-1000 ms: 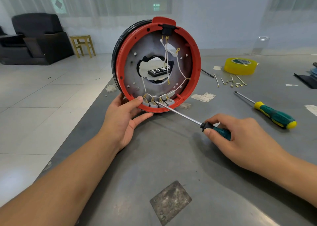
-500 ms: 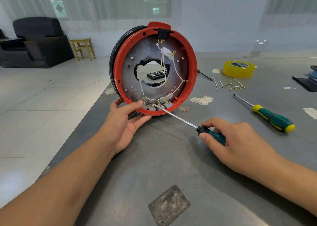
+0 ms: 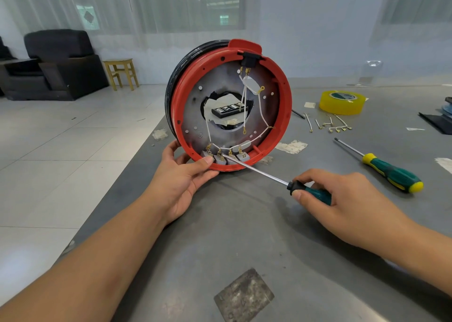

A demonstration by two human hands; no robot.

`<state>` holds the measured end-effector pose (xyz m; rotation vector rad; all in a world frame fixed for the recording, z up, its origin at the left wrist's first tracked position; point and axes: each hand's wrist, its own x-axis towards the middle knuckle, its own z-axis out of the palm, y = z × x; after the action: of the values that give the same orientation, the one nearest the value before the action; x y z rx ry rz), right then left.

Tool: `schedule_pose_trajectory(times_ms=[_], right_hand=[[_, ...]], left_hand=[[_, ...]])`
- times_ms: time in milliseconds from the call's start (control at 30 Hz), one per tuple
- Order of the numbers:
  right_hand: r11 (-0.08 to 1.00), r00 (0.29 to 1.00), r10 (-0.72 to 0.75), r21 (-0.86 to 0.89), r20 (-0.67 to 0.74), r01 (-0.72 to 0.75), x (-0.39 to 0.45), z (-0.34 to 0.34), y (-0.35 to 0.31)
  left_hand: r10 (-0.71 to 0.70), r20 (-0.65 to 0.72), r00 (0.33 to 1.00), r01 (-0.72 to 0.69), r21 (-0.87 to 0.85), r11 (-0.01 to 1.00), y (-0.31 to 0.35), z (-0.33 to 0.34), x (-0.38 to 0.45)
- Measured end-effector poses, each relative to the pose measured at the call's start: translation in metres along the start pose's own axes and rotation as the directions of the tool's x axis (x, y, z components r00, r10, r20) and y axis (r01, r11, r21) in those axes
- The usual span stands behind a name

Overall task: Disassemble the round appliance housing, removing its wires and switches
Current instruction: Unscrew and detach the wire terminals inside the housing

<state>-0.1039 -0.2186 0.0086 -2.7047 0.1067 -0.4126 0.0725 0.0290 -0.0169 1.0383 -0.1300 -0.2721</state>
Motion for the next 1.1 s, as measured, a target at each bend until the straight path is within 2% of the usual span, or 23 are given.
schedule_pose_trajectory(times_ms=[133,467,800,900,1100], right_hand=[[0.994,0.999,-0.004,0.112,0.041,0.0,0.008,-0.005,0.01],[0.978,0.994,-0.028,0.21,0.104,0.005,0.025,-0.007,0.023],[0.933,0.977,0.006,0.351,0.214,-0.082,0.032,-0.012,0.028],[0.93,0.973,0.013,0.356,0.232,-0.097,0.033,-0.013,0.028],[0.953,0.984,0.01,0.296,0.177,-0.063,0.031,-0.011,0.026]], left_hand=[[-0.007,0.006,1.0,0.007,-0.01,1.0,0.0,0.0,0.0],[-0.009,0.062,0.998,0.007,0.032,0.999,0.0,0.0,0.0],[-0.01,0.075,0.997,0.006,0.055,0.998,-0.002,-0.001,0.001],[-0.01,0.078,0.997,0.005,0.057,0.998,-0.002,-0.001,0.001],[-0.005,0.069,0.998,0.001,0.059,0.998,-0.002,-0.001,0.002]])
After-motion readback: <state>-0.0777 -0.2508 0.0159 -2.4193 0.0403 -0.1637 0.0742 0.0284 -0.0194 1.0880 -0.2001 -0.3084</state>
